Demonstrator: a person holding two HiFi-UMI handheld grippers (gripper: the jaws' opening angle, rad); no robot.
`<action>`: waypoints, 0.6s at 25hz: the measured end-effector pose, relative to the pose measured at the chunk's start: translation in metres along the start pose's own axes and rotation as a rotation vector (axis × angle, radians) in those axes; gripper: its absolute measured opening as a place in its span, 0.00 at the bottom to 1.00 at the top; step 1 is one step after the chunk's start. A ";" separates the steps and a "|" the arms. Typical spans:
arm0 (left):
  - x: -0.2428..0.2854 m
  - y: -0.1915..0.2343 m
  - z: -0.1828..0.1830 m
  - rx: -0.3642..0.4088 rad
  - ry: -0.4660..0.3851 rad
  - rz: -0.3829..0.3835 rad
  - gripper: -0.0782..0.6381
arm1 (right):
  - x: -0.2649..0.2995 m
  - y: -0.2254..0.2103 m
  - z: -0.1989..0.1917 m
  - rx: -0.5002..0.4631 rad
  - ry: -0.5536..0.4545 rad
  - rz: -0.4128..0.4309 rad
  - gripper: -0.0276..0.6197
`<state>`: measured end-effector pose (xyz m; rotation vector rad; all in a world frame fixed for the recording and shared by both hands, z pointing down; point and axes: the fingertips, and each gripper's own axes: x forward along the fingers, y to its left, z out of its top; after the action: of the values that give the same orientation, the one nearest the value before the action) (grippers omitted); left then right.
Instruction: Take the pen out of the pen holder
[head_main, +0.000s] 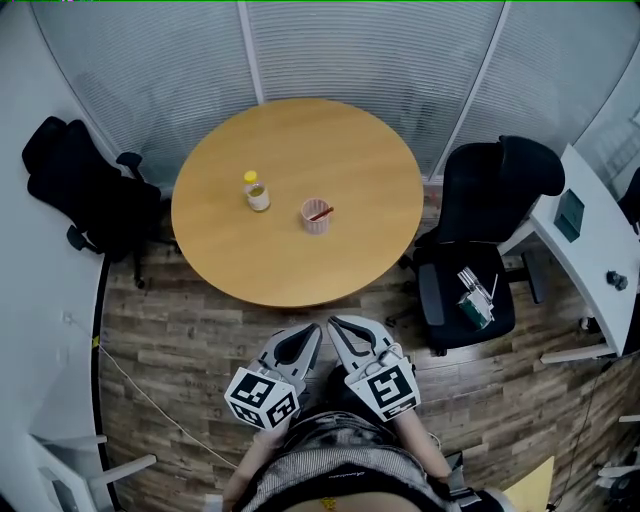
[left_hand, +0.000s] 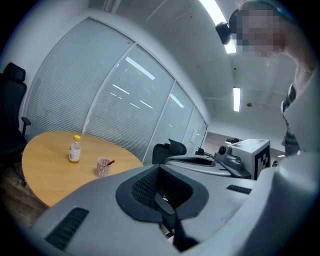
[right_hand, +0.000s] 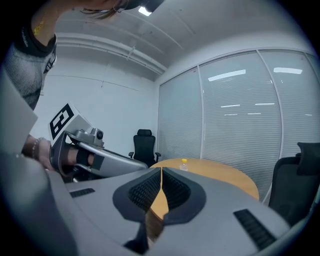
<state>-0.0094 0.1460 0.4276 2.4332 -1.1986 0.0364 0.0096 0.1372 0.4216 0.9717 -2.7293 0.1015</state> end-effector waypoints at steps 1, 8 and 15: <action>0.004 0.002 0.001 0.000 0.001 0.001 0.11 | 0.002 -0.004 -0.001 0.000 0.003 0.003 0.08; 0.027 0.016 0.006 -0.014 0.011 0.023 0.11 | 0.018 -0.028 -0.004 0.008 0.019 0.022 0.08; 0.057 0.025 0.013 -0.022 0.012 0.043 0.11 | 0.028 -0.059 -0.003 0.002 0.011 0.038 0.08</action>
<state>0.0046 0.0850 0.4368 2.3853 -1.2392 0.0507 0.0260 0.0744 0.4304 0.9180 -2.7387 0.1155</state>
